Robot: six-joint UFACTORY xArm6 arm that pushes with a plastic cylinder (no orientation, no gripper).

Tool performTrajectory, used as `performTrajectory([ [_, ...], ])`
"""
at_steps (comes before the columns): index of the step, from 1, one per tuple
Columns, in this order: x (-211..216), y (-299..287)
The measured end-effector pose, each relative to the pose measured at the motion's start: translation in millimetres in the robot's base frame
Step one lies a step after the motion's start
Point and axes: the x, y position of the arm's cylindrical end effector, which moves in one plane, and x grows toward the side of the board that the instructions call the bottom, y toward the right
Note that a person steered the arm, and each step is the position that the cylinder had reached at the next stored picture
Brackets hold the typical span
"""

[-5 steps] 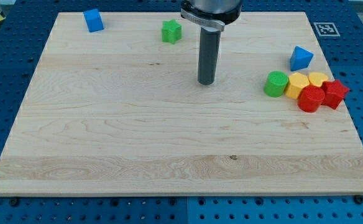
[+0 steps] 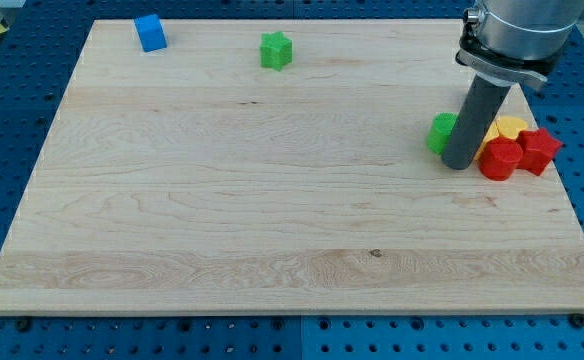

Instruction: Separate the green circle from the yellow hexagon

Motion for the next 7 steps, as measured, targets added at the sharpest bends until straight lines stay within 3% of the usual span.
performTrajectory([
  [3, -6.9, 18.2],
  [5, -18.1, -50.8],
  [7, 25.1, -2.1],
])
